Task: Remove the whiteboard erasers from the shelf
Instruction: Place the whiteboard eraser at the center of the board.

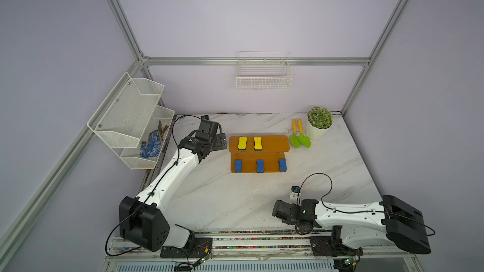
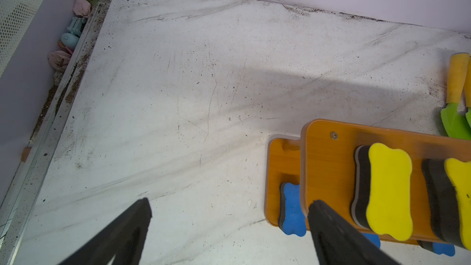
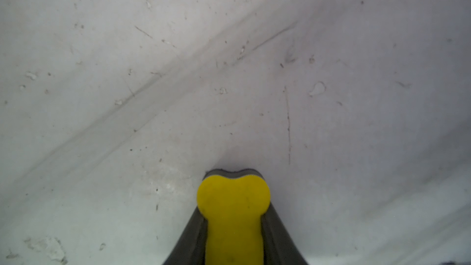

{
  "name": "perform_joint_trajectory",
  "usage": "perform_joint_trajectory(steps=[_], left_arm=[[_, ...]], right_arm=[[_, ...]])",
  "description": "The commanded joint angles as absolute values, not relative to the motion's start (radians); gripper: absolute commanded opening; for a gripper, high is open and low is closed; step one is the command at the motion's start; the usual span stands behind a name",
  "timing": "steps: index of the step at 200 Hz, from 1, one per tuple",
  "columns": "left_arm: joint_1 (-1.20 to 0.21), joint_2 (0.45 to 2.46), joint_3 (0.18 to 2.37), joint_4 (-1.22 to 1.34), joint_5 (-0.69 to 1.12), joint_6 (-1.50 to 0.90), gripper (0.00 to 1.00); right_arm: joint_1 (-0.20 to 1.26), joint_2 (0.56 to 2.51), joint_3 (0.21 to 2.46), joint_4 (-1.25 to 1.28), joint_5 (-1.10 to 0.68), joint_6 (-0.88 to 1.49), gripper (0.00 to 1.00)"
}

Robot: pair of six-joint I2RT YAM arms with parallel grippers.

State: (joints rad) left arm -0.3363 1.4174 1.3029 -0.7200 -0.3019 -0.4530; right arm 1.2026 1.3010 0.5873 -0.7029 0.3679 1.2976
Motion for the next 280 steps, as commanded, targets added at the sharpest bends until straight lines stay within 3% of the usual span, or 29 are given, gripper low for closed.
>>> perform_joint_trajectory(steps=[1, 57, 102, 182, 280], left_arm=[[-0.337, 1.385, 1.293, -0.698, -0.306, -0.449, 1.0], [-0.337, 1.382, 1.291, -0.698, -0.311, -0.449, 1.0], [-0.337, 1.382, 1.291, -0.696, -0.307, -0.448, 1.0], [-0.337, 1.389, 1.292, -0.695, -0.311, -0.446, 1.0], [-0.337, 1.393, 1.293, -0.693, -0.317, -0.443, 1.0]], right_arm=[[1.21, 1.339, 0.613, -0.705, 0.397, 1.294, 0.31], [1.211, 1.334, 0.608, -0.698, 0.389, 1.288, 0.36], [1.209, 1.299, 0.575, -0.668, 0.384, 1.278, 0.45], [1.21, 1.269, 0.558, -0.66, 0.37, 1.25, 0.42], [1.216, 1.245, 0.569, -0.684, 0.363, 1.207, 0.46]])
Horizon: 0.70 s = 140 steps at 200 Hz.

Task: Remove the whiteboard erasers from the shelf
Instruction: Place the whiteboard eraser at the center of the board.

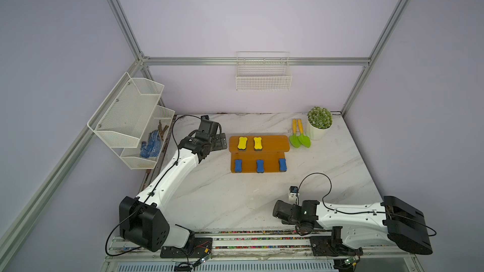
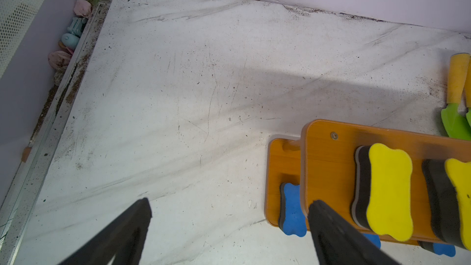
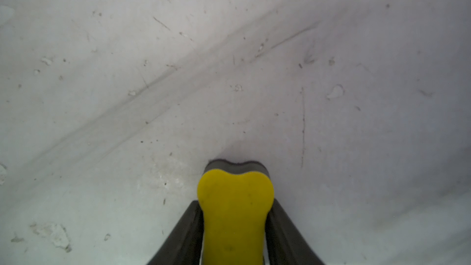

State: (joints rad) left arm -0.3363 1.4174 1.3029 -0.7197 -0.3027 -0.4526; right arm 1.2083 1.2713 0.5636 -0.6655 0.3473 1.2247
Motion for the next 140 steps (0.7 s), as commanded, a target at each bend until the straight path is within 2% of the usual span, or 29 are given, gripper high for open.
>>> perform_joint_trajectory(steps=[1, 51, 84, 103, 140], left_arm=[[-0.337, 1.393, 1.293, -0.692, -0.317, -0.443, 1.0], [-0.337, 1.394, 1.295, -0.692, -0.311, -0.442, 1.0], [-0.336, 1.388, 1.294, -0.695, -0.308, -0.423, 1.0], [-0.337, 1.392, 1.315, -0.711, -0.295, -0.434, 1.0], [-0.337, 1.47, 1.417, -0.779, -0.293, -0.435, 0.98]], right_arm=[[1.216, 1.245, 0.57, -0.685, 0.364, 1.205, 0.46], [1.215, 1.238, 0.607, -0.725, 0.378, 1.174, 0.5], [1.214, 1.22, 0.722, -0.818, 0.486, 1.15, 0.49], [1.185, 1.233, 0.828, -0.8, 0.535, 1.07, 0.5], [1.058, 1.325, 1.068, -0.736, 0.511, 0.838, 0.5]])
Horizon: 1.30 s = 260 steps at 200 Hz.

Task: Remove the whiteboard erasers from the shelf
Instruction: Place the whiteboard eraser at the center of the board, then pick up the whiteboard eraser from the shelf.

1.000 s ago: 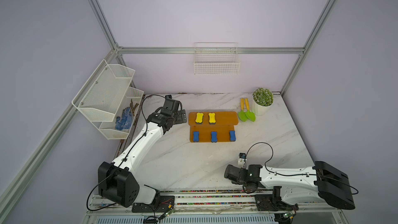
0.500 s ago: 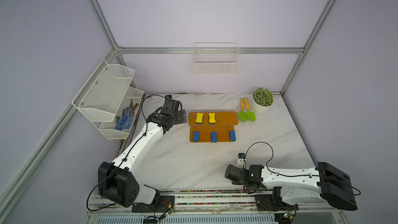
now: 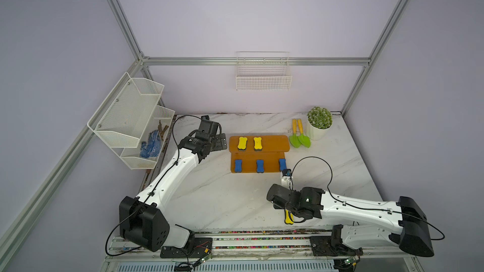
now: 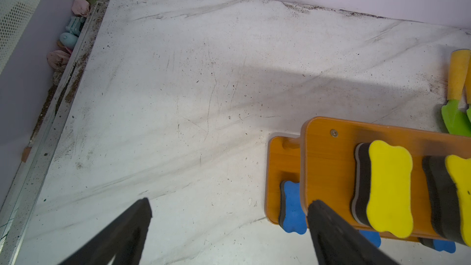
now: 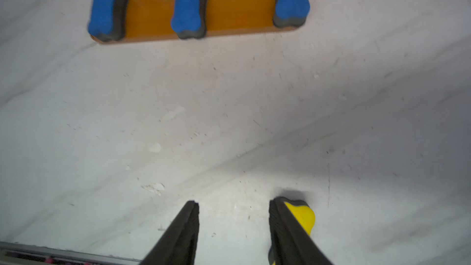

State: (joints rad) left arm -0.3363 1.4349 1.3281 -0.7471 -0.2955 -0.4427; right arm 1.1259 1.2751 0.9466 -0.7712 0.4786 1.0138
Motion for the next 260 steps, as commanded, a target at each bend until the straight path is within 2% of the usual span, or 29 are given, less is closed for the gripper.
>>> perform_joint_trajectory(steps=[1, 68, 127, 260], left_arm=[[-0.337, 1.471, 1.419, -0.781, -0.293, -0.435, 0.98], [-0.335, 1.54, 1.511, -0.822, -0.242, -0.424, 0.97], [-0.331, 1.593, 1.484, -0.822, -0.236, -0.457, 0.94], [-0.316, 1.617, 1.475, -0.817, -0.234, -0.437, 0.95]], right_arm=[[1.054, 1.327, 1.077, -0.736, 0.51, 0.833, 0.5], [0.836, 1.632, 1.5, -0.727, 0.394, 0.607, 0.51], [0.766, 1.879, 1.742, -0.739, 0.329, 0.496, 0.57], [0.737, 1.962, 1.793, -0.735, 0.379, 0.479, 0.58]])
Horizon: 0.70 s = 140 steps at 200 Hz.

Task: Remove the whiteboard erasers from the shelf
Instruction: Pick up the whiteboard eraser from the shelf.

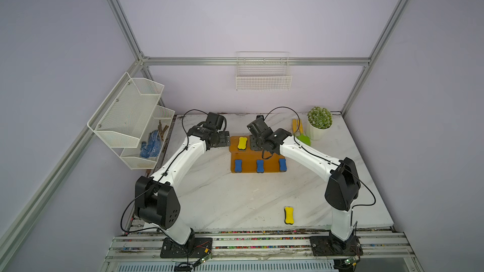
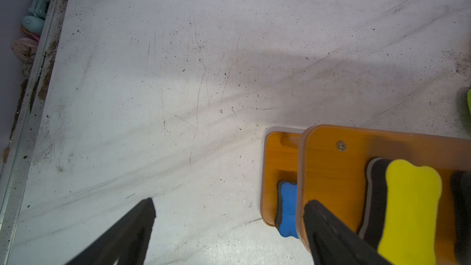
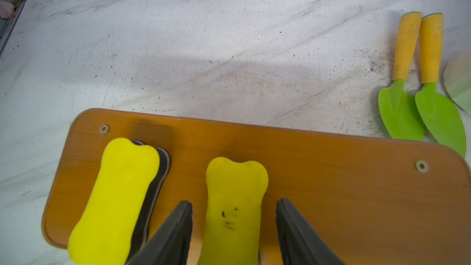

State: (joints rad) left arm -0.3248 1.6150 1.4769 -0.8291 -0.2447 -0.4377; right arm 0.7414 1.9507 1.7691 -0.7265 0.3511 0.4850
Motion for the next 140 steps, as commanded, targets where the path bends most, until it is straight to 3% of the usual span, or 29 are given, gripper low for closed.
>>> perform_joint_trajectory(steps=[1, 79, 140], left_arm=[[-0.316, 1.617, 1.475, -0.816, -0.233, -0.437, 0.95], [-0.314, 1.605, 1.457, -0.811, -0.235, -0.433, 0.95], [-0.314, 1.601, 1.452, -0.808, -0.234, -0.432, 0.95]], right_arm=[[0.737, 1.963, 1.792, -0.736, 0.379, 0.48, 0.58], [0.736, 1.986, 1.794, -0.744, 0.39, 0.495, 0.51], [0.735, 1.971, 1.777, -0.746, 0.388, 0.492, 0.39]])
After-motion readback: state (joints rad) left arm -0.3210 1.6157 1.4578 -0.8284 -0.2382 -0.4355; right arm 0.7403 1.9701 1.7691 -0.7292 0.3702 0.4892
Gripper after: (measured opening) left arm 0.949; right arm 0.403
